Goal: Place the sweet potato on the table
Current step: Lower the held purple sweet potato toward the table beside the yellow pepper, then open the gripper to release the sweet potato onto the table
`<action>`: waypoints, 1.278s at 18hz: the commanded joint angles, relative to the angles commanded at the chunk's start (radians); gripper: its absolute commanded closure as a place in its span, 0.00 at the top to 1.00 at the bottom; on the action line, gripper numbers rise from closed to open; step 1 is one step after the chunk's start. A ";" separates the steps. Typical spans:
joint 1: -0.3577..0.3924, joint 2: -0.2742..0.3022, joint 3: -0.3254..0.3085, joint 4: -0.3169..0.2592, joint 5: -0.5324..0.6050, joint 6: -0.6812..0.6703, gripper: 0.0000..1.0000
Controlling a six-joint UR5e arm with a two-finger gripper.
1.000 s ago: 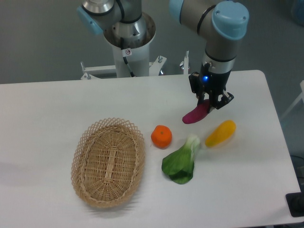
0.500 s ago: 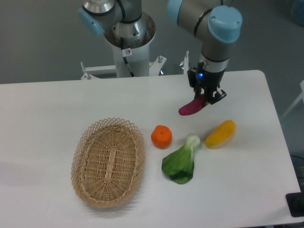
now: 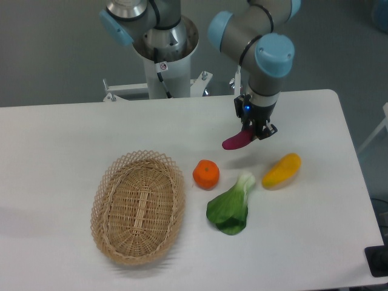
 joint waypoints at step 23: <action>0.002 0.081 0.044 0.080 0.003 -0.003 1.00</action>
